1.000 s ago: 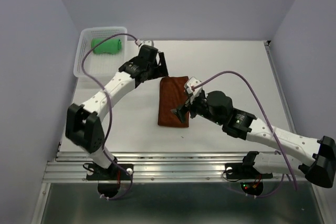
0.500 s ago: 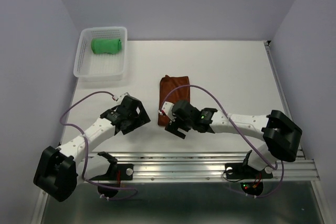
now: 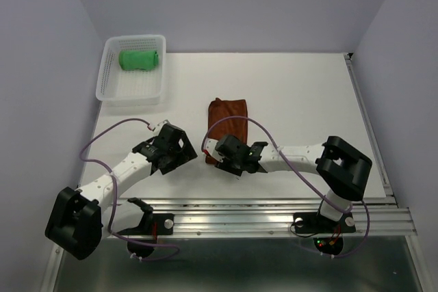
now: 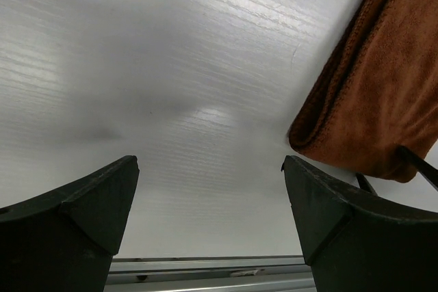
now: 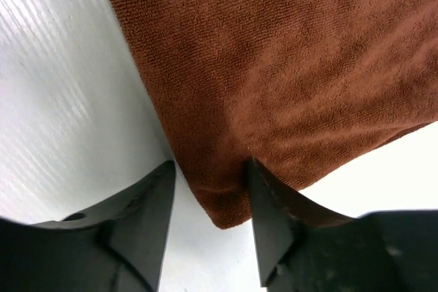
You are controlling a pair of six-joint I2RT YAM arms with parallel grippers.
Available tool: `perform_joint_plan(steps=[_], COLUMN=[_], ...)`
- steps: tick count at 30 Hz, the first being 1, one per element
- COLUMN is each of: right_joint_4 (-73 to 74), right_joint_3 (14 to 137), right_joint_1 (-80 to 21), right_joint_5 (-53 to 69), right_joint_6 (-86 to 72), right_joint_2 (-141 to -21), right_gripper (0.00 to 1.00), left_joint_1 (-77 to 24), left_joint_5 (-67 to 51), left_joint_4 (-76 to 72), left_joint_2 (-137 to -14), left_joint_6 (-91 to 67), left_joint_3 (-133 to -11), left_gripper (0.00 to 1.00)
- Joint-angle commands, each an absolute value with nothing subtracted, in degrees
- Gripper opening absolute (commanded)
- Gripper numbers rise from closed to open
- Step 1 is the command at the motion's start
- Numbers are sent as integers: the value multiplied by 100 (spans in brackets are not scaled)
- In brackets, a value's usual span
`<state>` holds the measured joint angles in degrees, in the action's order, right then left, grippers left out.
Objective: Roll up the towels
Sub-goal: Roll the towel
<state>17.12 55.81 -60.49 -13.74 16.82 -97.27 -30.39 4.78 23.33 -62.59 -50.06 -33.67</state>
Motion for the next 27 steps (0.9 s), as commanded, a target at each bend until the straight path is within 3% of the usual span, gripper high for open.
perform_joint_plan(steps=[1, 2, 8, 17, 27], right_joint_4=[1389, 1363, 1519, 2328, 2733], right_joint_3=[5695, 5661, 5809, 6204, 6933], right_joint_1=[-6108, -6108, -6108, -6108, -5644], right_joint_5=[-1397, -1450, -1206, -527, 472], right_joint_6=[1837, 1880, 1872, 1644, 1653], right_joint_2=[-9905, -9940, -9661, -9088, -9342], right_gripper=[48, 40, 19, 18, 17], left_joint_1=[-3050, -3050, -3050, -3059, -3059], left_joint_5=[562, 562, 545, 361, 334], left_joint_4=[2241, 2241, 2232, 2180, 2320], left_joint_2=[-6284, -6284, -6258, -6064, -6170], left_joint_6=[-4975, -4957, -4922, -4685, -4640], left_joint_3=[-3489, -3507, -3542, -3752, -4034], left_gripper=[99, 99, 99, 99, 99])
